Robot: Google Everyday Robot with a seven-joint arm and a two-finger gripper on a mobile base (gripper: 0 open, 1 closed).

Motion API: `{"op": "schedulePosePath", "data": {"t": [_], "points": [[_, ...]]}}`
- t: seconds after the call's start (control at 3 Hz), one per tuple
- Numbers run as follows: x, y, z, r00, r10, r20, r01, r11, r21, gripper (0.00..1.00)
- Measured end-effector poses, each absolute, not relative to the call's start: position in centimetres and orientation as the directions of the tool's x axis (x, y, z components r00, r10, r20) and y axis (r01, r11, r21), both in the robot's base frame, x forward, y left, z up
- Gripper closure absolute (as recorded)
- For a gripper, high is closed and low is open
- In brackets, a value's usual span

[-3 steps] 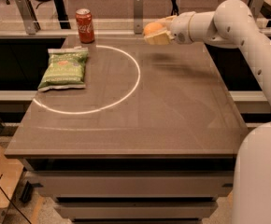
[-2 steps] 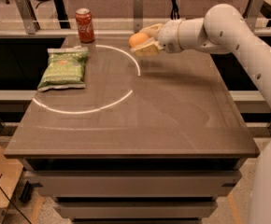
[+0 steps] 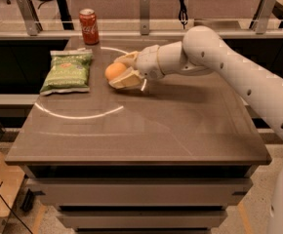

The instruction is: Move orange near green jalapeno chip bag

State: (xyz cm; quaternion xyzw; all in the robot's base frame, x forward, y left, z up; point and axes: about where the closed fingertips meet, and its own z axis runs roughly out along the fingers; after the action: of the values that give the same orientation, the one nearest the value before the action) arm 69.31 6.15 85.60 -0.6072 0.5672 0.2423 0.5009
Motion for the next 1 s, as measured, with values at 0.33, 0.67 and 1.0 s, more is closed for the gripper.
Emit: {"op": "schedulePosePath", "data": {"t": [0.33,0.67,1.0], "points": [[67.3,8.6,85.1,0.267,-0.424,-0.865,-0.94,0.085,-0.331,1.0],[65.8,10.3,85.4,0.295,-0.401,-0.867,-0.94,0.04,-0.339,0.82],[65.0,11.5,86.1,0.319,-0.373,-0.872,-0.937,0.015,-0.349,0.58]]}}
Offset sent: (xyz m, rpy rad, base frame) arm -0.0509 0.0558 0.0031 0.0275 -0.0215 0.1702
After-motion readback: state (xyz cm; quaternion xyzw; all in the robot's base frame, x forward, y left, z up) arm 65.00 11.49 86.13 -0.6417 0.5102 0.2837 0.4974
